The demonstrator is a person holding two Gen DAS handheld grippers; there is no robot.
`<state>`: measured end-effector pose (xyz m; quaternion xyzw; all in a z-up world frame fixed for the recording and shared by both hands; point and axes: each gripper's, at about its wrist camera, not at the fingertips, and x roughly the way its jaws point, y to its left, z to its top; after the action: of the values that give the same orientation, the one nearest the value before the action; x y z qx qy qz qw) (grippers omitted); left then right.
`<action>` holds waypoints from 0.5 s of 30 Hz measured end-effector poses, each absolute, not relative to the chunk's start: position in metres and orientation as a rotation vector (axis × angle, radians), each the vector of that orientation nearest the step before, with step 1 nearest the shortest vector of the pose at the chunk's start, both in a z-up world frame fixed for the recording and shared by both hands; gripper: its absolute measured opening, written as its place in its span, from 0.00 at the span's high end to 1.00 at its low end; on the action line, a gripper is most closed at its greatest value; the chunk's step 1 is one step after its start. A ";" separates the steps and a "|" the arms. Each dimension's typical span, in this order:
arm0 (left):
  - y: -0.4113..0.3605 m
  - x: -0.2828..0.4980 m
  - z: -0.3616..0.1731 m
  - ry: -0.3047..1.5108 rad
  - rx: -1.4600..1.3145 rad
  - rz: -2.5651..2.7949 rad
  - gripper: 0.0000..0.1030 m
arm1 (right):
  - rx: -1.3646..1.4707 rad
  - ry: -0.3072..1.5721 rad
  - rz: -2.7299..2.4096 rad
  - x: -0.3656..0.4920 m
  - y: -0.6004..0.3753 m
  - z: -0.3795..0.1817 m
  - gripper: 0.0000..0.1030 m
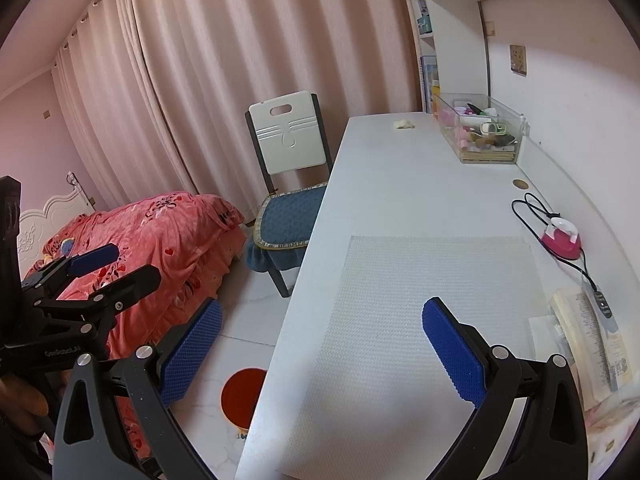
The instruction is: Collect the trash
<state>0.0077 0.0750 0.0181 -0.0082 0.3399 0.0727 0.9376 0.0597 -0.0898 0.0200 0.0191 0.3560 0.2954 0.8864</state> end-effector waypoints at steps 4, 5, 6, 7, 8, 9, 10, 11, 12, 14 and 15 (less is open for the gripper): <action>0.075 0.007 0.016 0.695 -0.019 0.153 0.06 | 0.040 0.743 0.614 0.059 -0.089 0.020 0.05; 0.075 0.007 0.016 0.694 -0.018 0.154 0.06 | 0.038 0.743 0.614 0.059 -0.088 0.020 0.05; 0.075 0.007 0.016 0.694 -0.016 0.153 0.06 | 0.038 0.742 0.615 0.059 -0.088 0.020 0.05; 0.075 0.008 0.016 0.695 -0.017 0.150 0.06 | 0.038 0.742 0.615 0.059 -0.088 0.020 0.05; 0.075 0.008 0.017 0.695 -0.018 0.152 0.06 | 0.037 0.742 0.615 0.058 -0.087 0.019 0.05; 0.076 0.007 0.015 0.696 -0.020 0.153 0.06 | 0.038 0.742 0.614 0.058 -0.087 0.019 0.05; 0.076 0.006 0.014 0.696 -0.024 0.152 0.06 | 0.038 0.744 0.615 0.058 -0.087 0.019 0.05; 0.076 0.005 0.013 0.695 -0.027 0.151 0.06 | 0.038 0.745 0.615 0.058 -0.087 0.019 0.05; 0.076 0.004 0.012 0.696 -0.030 0.151 0.06 | 0.038 0.747 0.615 0.058 -0.086 0.018 0.05; 0.077 0.003 0.010 0.699 -0.029 0.153 0.06 | 0.038 0.748 0.616 0.058 -0.086 0.018 0.05; 0.077 0.003 0.009 0.701 -0.029 0.152 0.06 | 0.038 0.748 0.616 0.058 -0.086 0.017 0.05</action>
<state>0.0030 0.0771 0.0095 -0.0142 0.3431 0.0743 0.9362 0.0576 -0.0864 0.0173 0.0183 0.3597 0.2959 0.8848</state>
